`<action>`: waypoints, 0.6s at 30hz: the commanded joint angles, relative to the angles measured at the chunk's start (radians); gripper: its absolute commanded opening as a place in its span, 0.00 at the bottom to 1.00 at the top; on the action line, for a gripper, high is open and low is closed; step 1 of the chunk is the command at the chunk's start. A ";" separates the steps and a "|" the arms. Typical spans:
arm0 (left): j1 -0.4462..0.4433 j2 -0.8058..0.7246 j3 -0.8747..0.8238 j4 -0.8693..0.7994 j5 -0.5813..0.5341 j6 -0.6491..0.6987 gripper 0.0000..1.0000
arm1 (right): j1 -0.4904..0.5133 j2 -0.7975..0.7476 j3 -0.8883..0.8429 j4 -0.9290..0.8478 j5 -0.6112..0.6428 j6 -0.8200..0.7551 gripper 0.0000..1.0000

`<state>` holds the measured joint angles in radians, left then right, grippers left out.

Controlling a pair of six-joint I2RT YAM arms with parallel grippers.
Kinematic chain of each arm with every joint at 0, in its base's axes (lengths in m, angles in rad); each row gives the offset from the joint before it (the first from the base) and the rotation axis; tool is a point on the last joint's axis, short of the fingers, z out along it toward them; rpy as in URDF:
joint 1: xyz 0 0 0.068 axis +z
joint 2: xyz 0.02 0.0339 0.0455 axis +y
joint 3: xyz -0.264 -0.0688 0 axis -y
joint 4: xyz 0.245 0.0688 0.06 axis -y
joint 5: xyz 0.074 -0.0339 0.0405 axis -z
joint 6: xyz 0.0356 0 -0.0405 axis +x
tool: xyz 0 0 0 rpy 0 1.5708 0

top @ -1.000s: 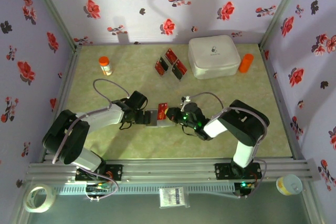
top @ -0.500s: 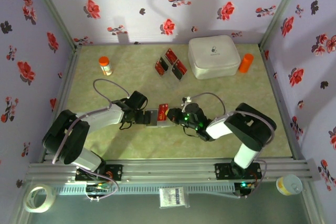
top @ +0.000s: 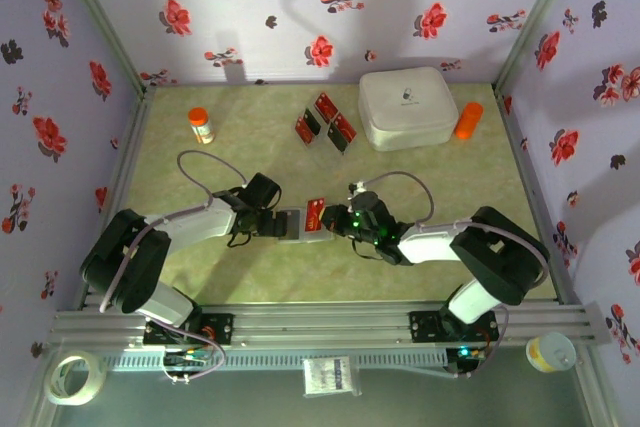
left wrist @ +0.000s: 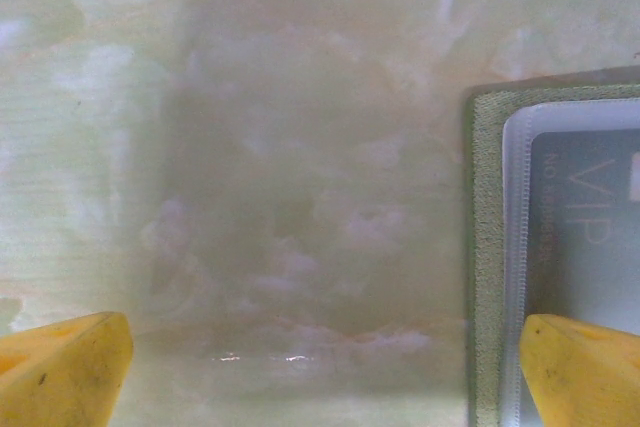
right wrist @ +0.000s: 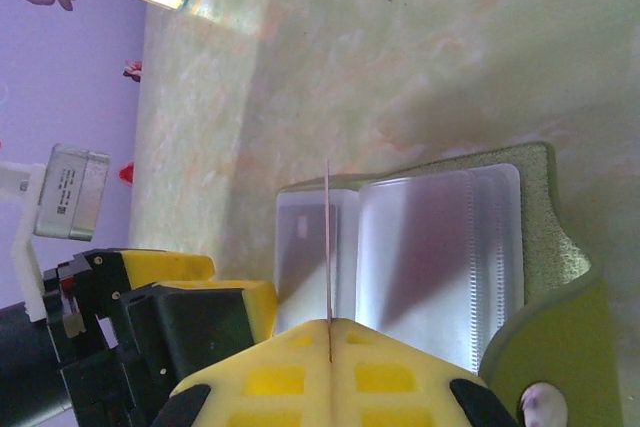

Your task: Put the credit cards into the card holder

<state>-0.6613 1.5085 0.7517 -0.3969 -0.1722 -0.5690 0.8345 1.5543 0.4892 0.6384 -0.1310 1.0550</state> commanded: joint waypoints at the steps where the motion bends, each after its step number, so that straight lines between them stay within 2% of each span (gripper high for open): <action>1: -0.002 0.017 -0.013 -0.018 0.004 -0.012 1.00 | 0.011 0.030 0.014 0.015 0.028 0.000 0.00; 11: -0.001 0.018 -0.016 -0.020 0.006 -0.010 1.00 | 0.018 0.110 0.008 0.151 0.039 0.039 0.00; 18: -0.002 0.016 -0.018 -0.022 0.005 -0.010 1.00 | 0.018 0.121 0.002 0.183 0.046 0.047 0.00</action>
<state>-0.6613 1.5085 0.7513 -0.3973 -0.1719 -0.5690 0.8448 1.6642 0.4892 0.7708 -0.1135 1.0855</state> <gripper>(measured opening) 0.997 0.062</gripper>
